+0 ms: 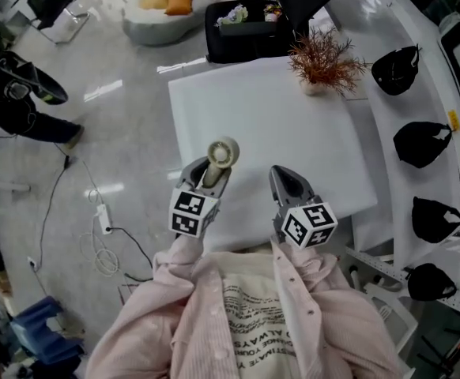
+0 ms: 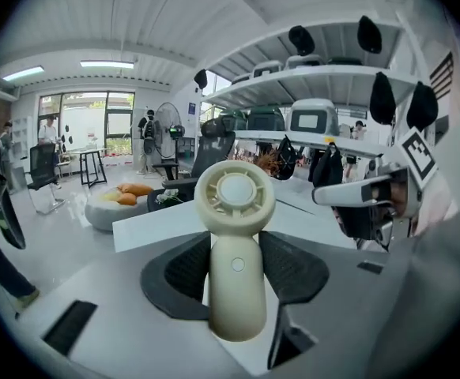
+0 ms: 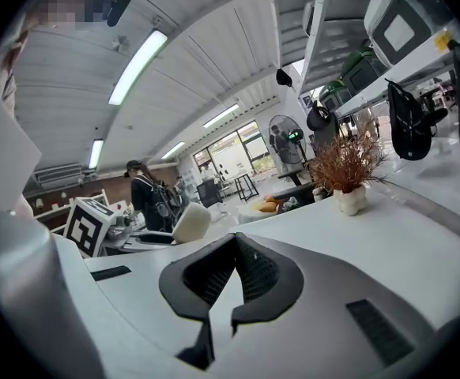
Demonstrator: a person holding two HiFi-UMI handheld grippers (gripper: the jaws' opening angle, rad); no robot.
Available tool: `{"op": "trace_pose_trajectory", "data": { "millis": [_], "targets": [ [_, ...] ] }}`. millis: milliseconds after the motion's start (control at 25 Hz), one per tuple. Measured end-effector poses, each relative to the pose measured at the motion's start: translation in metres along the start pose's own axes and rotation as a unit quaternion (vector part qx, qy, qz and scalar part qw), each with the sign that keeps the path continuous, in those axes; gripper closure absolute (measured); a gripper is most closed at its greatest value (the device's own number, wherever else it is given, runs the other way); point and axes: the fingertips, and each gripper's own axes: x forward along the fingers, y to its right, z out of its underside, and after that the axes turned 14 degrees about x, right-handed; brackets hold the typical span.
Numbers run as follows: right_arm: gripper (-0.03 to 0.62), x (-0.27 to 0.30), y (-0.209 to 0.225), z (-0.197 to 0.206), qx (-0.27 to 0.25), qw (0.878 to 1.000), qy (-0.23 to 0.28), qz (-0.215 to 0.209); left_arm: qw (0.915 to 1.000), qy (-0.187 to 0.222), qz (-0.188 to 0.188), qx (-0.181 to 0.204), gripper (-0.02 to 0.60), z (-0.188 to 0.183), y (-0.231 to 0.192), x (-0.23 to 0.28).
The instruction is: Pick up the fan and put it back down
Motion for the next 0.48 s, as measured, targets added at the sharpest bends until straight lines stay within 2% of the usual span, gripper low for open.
{"op": "trace_pose_trajectory", "data": {
  "millis": [200, 480],
  "targets": [
    [0.594, -0.004, -0.005, -0.015, -0.012, 1.0, 0.011, -0.007, 0.9993, 0.024, -0.024, -0.015, 0.397, -0.016, -0.004, -0.022],
    [0.594, -0.007, -0.01, -0.036, -0.034, 0.999, 0.026, -0.019, 0.9975, 0.051, -0.048, -0.009, 0.397, -0.037, -0.01, -0.043]
  ]
}}
